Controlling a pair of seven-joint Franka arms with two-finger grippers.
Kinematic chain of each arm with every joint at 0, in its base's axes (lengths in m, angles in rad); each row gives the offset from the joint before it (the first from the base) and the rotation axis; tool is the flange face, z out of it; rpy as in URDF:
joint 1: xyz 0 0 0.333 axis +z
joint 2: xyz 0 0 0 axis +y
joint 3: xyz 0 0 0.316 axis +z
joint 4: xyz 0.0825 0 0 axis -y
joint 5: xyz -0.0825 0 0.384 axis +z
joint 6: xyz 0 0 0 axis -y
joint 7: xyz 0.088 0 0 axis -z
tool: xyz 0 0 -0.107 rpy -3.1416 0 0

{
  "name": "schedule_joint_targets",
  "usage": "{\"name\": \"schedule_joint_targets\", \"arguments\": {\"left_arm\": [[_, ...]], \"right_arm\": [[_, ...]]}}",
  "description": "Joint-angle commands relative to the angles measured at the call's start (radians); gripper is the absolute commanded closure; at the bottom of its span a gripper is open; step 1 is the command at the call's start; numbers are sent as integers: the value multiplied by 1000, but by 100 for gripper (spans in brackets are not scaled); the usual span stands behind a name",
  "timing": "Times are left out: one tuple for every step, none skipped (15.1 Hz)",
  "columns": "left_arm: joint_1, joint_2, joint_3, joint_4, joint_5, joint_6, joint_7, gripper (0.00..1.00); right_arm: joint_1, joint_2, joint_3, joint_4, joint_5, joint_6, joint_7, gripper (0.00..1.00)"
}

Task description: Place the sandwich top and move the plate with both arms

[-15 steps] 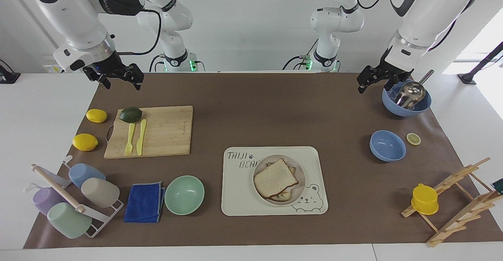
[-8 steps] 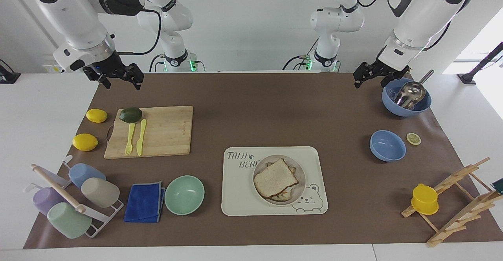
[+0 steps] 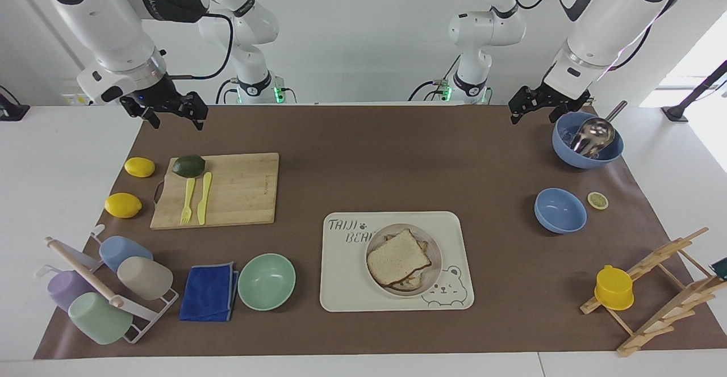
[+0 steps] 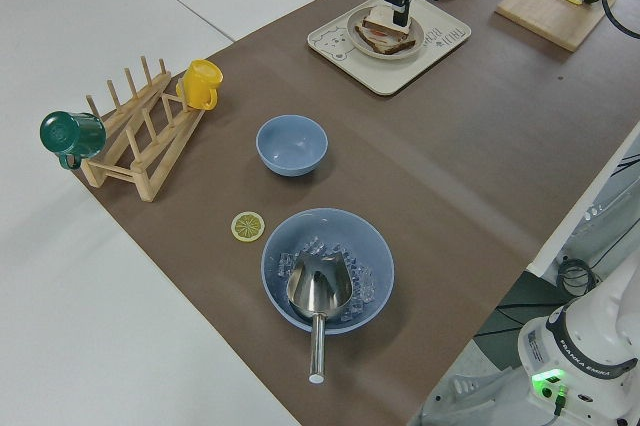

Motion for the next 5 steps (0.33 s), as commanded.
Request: {"name": "schedule_joint_targets", "arguments": {"left_arm": [[-15,2,15,13,12,-18,13,0],[-15,1,15,13,12,-18,13,0],[-14,1,15,13,12,-18,13,0],[-14,1,15,13,12,-18,13,0],[-12,1,15,13,11,-18,13,0]], "right_arm": [[-4,-16,-1,-16,28,-1,15,0],[-4,-16,-1,-15,28,-1,15,0],[-4,-16,-1,-15,28,-3,15,0],[-4,-16,-1,-16,28,-1,15,0],[-4,-16,-1,-16,28,-1,15,0]]}}
